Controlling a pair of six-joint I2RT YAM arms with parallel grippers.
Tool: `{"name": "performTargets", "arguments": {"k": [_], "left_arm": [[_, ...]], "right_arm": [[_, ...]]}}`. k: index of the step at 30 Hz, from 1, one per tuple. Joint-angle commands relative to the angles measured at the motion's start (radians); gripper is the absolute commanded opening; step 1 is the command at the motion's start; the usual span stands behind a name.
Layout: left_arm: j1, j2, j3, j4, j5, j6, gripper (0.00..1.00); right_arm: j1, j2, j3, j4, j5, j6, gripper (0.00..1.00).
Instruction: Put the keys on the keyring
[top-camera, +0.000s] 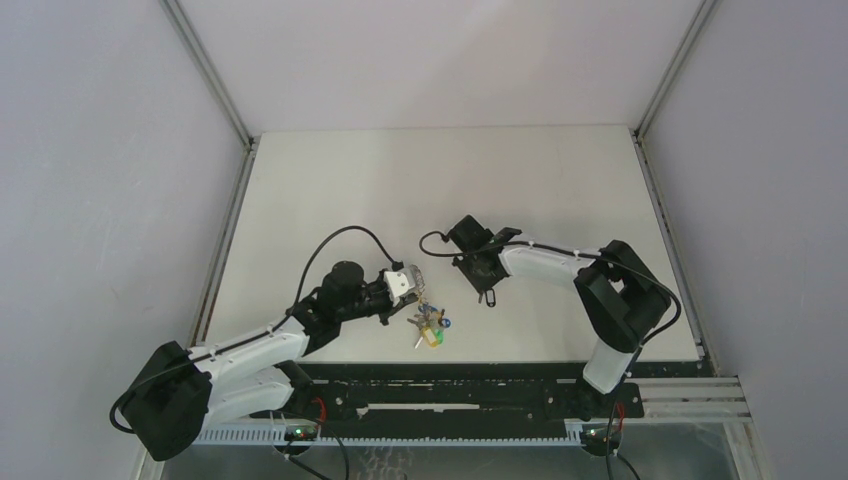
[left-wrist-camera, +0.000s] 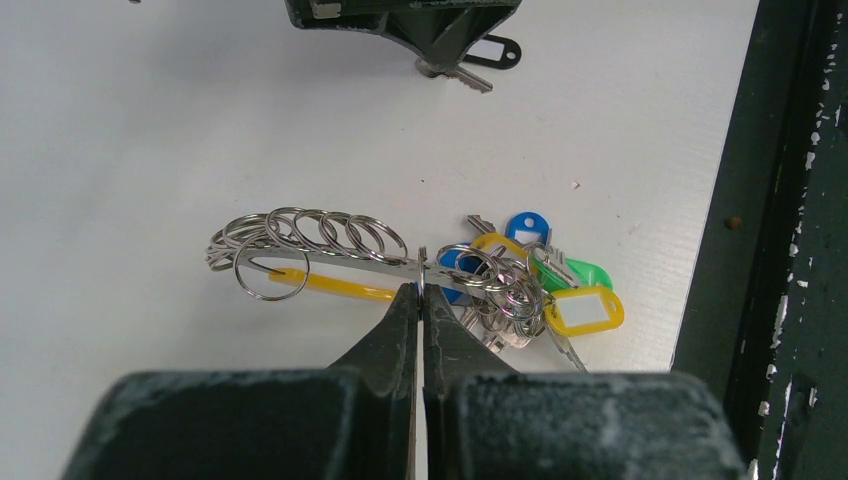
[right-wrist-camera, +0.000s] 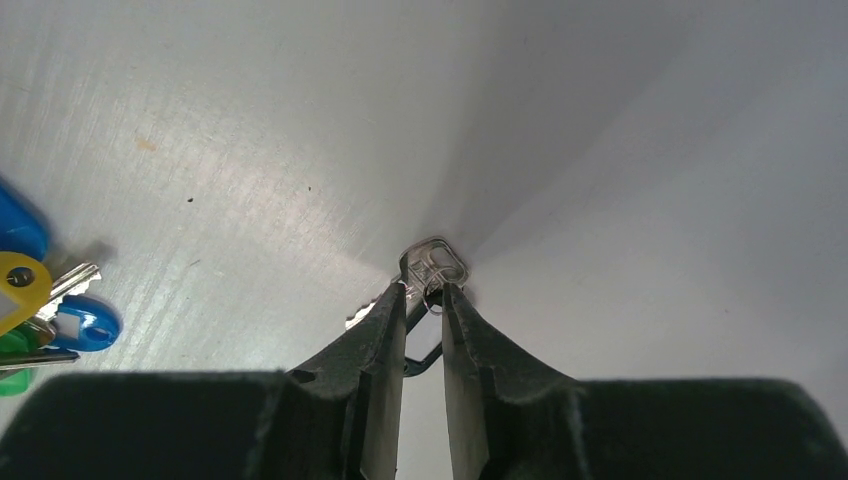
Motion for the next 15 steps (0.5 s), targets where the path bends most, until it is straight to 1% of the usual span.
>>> {"name": "performTargets", "arguments": {"k": [1,9,15], "left_arm": [[0.001,0.003,0.079,0.015,-0.006,-0.009,0.0],[0.002,0.001,0.079,0.015,-0.005,-0.009,0.0],[0.002,-0.002,0.077,0.015,-0.002,-0.009,0.0]], "right_arm": [[0.008,0.01,0.036,-0.006,0.016,-0.008,0.2],[0.009,0.043,0.045,-0.018,0.057,-0.009,0.18],[0.01,0.045,0.045,-0.024,0.08,-0.01,0.08]]}}
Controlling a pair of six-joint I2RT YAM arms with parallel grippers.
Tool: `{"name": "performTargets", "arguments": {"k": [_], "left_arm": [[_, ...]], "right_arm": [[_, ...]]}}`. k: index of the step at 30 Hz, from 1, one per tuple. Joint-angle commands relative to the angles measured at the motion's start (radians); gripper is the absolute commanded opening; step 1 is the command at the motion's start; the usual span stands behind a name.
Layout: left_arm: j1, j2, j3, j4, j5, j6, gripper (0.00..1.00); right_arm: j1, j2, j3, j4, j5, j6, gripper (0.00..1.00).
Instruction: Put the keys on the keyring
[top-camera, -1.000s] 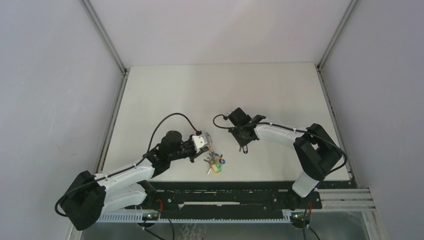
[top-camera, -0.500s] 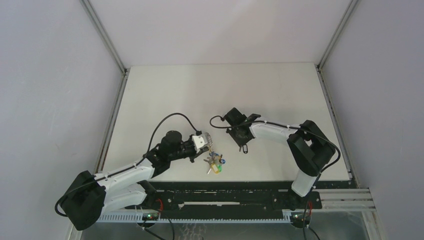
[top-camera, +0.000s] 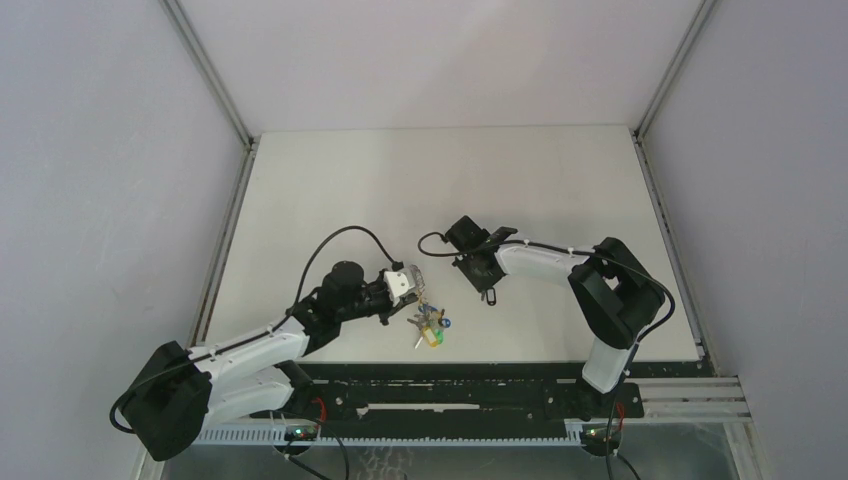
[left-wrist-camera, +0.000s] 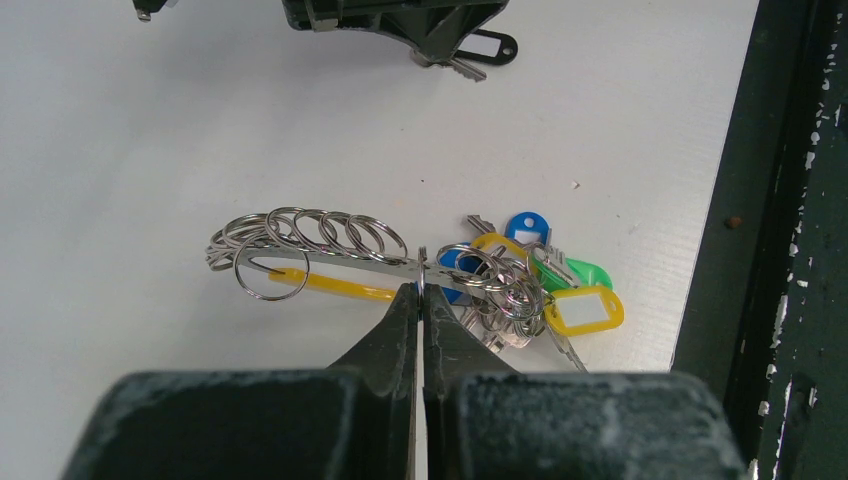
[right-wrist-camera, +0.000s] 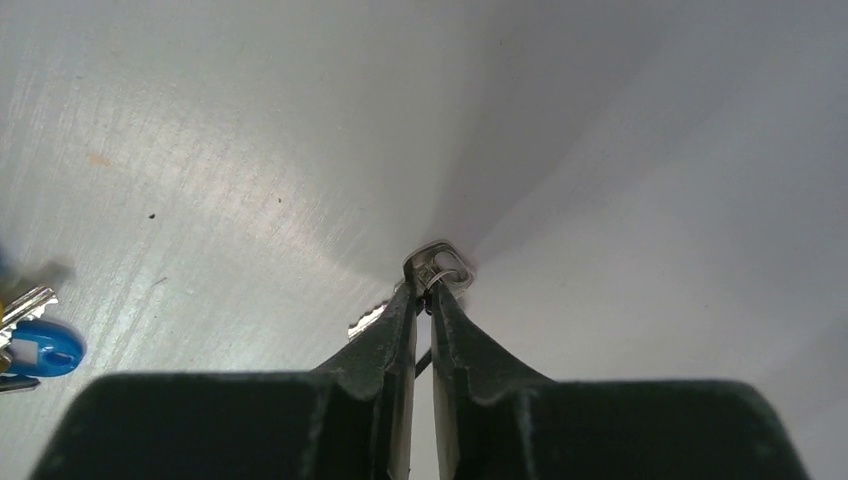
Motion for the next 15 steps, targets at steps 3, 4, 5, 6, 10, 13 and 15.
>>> {"name": "performTargets", "arguments": {"k": [3,4,5,6,10,13,15], "left_arm": [[0.001,-0.005,0.077,0.015,-0.002,-0.009,0.0],[0.001,-0.005,0.077,0.015,-0.002,-0.009,0.0],[0.002,-0.007,0.077,0.015,-0.003,-0.009,0.0],[0.002,-0.008,0.075,0.015,-0.004,-0.009,0.0],[0.001,-0.013,0.075,0.015,-0.005,-0.009,0.0],[0.002,-0.02,0.072,0.018,-0.007,-0.01,0.0],[0.001,-0.024,0.07,0.02,-0.01,-0.011,0.0]], "right_arm": [[0.006,-0.003,0.027,-0.012,0.038,-0.006,0.0],[0.006,-0.013,0.027,-0.012,0.034,-0.006,0.0],[0.007,-0.027,0.025,-0.012,0.028,-0.006,0.0],[0.008,-0.042,0.024,-0.007,0.016,-0.009,0.0],[0.002,-0.135,-0.008,0.043,-0.083,-0.019,0.0],[-0.016,-0.19,-0.046,0.101,-0.202,-0.023,0.0],[-0.028,-0.215,-0.08,0.15,-0.27,-0.024,0.0]]}}
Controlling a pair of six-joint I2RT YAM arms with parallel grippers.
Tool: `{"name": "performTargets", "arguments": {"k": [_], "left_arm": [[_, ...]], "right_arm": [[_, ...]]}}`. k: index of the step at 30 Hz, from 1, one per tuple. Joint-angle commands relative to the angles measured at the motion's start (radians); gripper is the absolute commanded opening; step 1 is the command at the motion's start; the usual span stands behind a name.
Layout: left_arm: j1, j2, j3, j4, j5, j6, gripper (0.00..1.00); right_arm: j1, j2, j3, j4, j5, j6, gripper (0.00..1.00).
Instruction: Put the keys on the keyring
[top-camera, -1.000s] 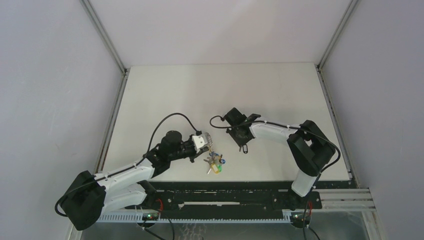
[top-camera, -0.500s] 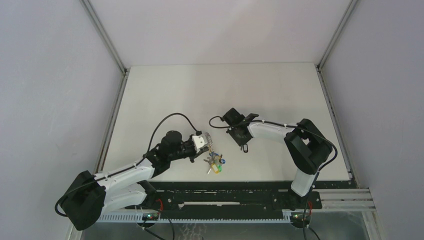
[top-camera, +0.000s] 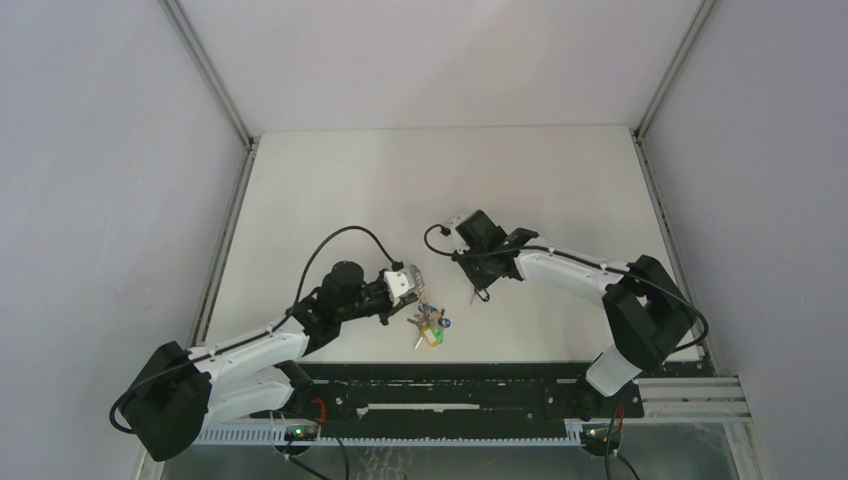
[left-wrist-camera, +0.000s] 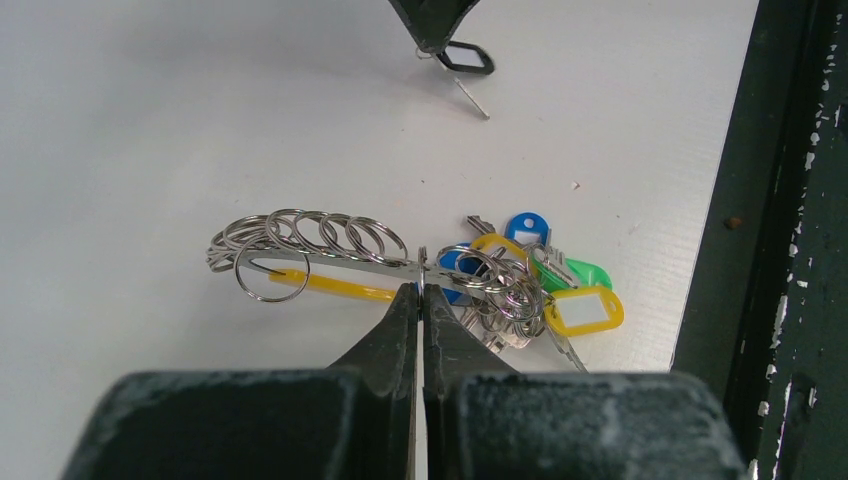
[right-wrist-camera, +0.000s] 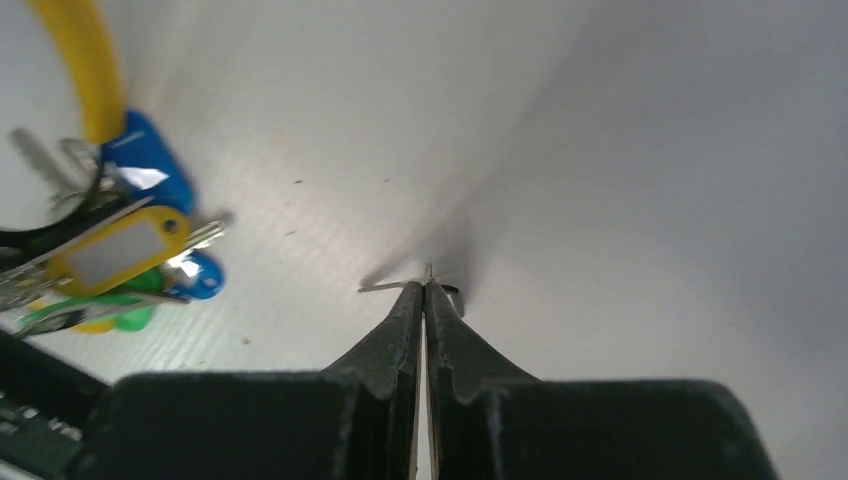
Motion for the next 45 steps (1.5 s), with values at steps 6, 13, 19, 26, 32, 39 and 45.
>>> {"name": "performTargets", "arguments": {"k": [6,13,19,26,32,39,45], "left_arm": [[0.002,-0.029,0.066,0.026,-0.011,-0.014,0.0],[0.001,-0.03,0.064,0.029,-0.013,-0.015,0.0],[0.001,-0.032,0.062,0.031,-0.014,-0.014,0.0],[0.002,-0.031,0.063,0.032,-0.014,-0.015,0.0],[0.001,-0.029,0.063,0.034,-0.014,-0.015,0.0],[0.001,-0.027,0.066,0.034,-0.008,-0.018,0.0],[0.001,-0.029,0.067,0.034,0.0,-0.02,0.0]], "right_arm": [[-0.046,-0.142,-0.183,0.357,-0.349,-0.03,0.0],[-0.097,-0.176,-0.3,0.575,-0.505,0.005,0.0],[-0.111,-0.172,-0.318,0.608,-0.532,0.013,0.0],[-0.135,-0.168,-0.329,0.637,-0.553,0.056,0.0],[-0.147,-0.198,-0.309,0.541,-0.486,0.103,0.0],[-0.17,-0.245,-0.236,0.249,-0.236,0.3,0.0],[-0.191,-0.227,-0.183,0.051,-0.128,0.44,0.0]]}}
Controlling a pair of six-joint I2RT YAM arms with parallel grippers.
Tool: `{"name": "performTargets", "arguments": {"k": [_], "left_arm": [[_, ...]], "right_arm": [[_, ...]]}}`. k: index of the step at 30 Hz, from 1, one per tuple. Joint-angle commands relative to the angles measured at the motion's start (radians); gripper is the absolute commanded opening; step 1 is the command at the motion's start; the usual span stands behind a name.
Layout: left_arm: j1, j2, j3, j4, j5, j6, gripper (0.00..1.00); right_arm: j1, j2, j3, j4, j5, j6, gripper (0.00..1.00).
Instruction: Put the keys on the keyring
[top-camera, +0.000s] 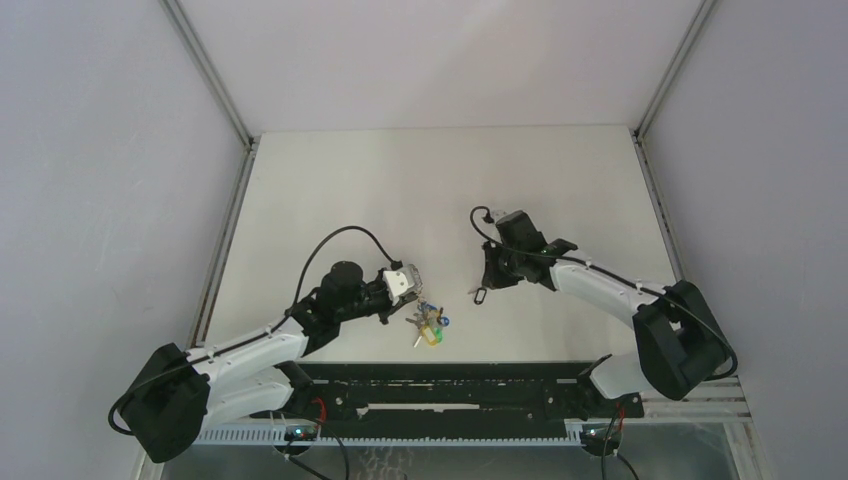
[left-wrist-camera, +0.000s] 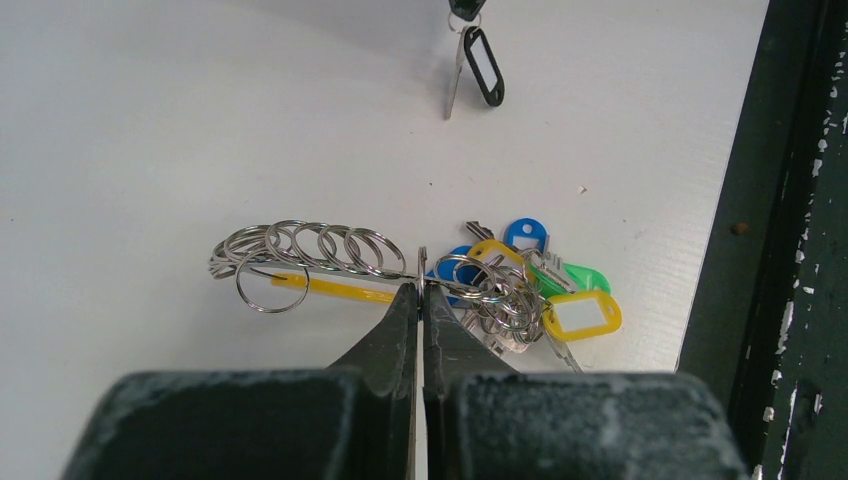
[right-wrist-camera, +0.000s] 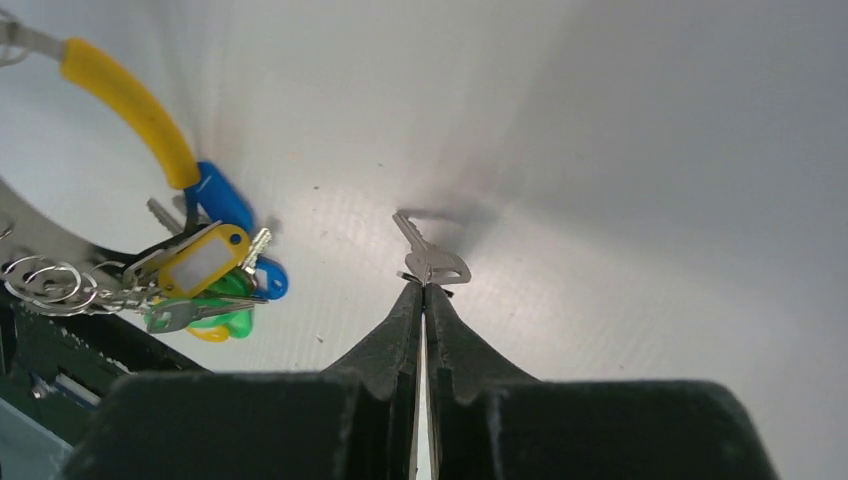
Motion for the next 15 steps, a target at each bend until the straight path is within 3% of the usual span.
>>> {"name": "performTargets", "arguments": {"k": [1,15], "left_arm": [[0.001,-0.018,0.069,0.031,0.015,-0.018,0.0],[0.001,-0.021,0.072,0.019,0.017,-0.02,0.0]], "right_arm": [[-0.034,0.004,0.061,-0.176,0.108,0.168,0.0],[-0.135,0.181,0.091,-0.155,0.064,0.217,0.0]]}}
